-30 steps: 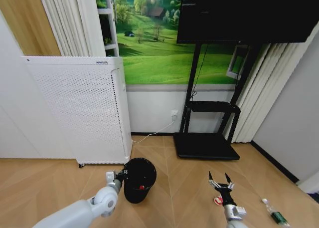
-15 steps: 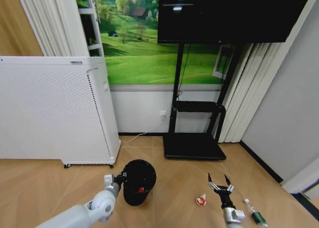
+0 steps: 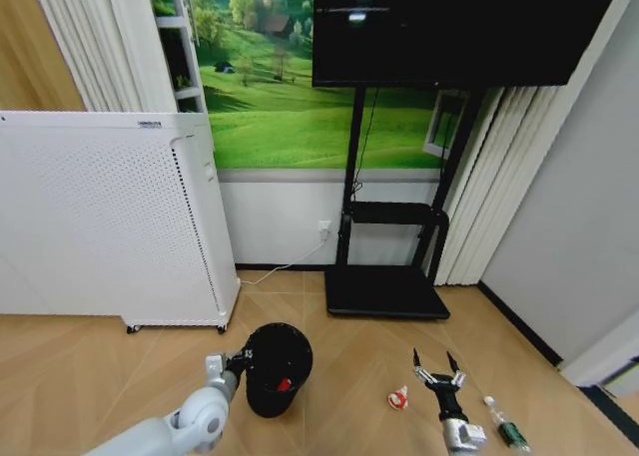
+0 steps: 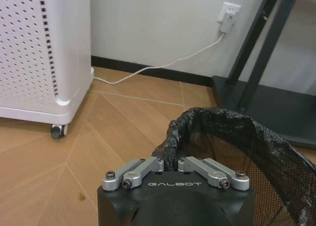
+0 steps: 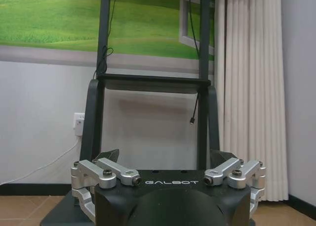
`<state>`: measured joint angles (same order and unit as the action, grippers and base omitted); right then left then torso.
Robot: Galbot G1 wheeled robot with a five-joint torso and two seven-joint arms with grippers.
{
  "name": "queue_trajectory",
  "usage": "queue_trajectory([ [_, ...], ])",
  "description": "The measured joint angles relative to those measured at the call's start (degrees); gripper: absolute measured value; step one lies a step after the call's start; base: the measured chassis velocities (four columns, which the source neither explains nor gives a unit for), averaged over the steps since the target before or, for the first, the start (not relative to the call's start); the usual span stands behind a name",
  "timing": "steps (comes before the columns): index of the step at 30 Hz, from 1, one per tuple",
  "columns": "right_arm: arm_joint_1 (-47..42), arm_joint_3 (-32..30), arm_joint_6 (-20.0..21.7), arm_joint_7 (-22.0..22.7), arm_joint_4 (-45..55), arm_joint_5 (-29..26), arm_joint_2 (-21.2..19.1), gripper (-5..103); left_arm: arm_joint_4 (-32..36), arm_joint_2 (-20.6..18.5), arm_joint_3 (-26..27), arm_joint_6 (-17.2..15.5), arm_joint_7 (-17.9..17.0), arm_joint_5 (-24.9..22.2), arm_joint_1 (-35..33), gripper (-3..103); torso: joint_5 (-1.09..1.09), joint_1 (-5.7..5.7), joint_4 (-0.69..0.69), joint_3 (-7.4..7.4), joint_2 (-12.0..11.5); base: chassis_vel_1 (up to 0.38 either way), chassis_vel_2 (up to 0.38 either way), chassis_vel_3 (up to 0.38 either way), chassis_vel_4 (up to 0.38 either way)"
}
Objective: Pick up the trash bin and place the garbage on the floor into it.
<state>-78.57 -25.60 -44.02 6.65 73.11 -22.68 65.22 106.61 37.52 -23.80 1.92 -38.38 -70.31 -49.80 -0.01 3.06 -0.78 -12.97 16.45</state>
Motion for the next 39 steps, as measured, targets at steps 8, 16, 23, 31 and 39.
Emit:
queue_trajectory([
  [8, -1.05, 0.39, -1.02, 3.54, -0.8, 9.5, 1.4, 100, 0.7, -0.29, 0.84, -0.01, 0.17, 0.55, -1.48, 6, 0.05, -0.02, -0.03, 0.01, 0.01, -0.048, -0.246, 0.044, 0.216],
  [16, 1.33, 4.24, 1.06, 6.11, -2.64, 14.71, 1.1, 100, 2.3, -5.33, 3.99, 0.6, 0.78, 0.53, -5.48, 6, -0.02, 0.01, 0.02, 0.0, 0.0, 0.002, 0.043, 0.0, -0.052],
  [23, 4.47, 7.27, 2.18, 6.48, -6.78, 14.13, 2.36, 100, 3.52, -10.12, 11.79, 1.05, 2.45, 2.24, -13.04, 6, 0.02, 0.0, 0.0, 0.01, 0.01, 0.003, 0.02, 0.0, -0.017],
  [31, 10.75, 11.0, 2.94, 5.69, -18.33, 15.49, 3.41, 100, 3.12, -9.67, 19.81, 0.9, 3.29, 5.21, -22.47, 6, 0.01, 0.0, 0.02, 0.01, 0.01, 0.0, 0.0, 0.0, 0.0],
  [39, 18.92, 15.46, 1.03, -0.41, -33.3, 18.27, 2.48, 100, 3.39, -8.84, 23.96, 0.55, 3.48, 6.44, -28.52, 6, 0.01, 0.0, -0.02, 0.0, 0.01, 0.0, 0.0, 0.0, 0.0],
])
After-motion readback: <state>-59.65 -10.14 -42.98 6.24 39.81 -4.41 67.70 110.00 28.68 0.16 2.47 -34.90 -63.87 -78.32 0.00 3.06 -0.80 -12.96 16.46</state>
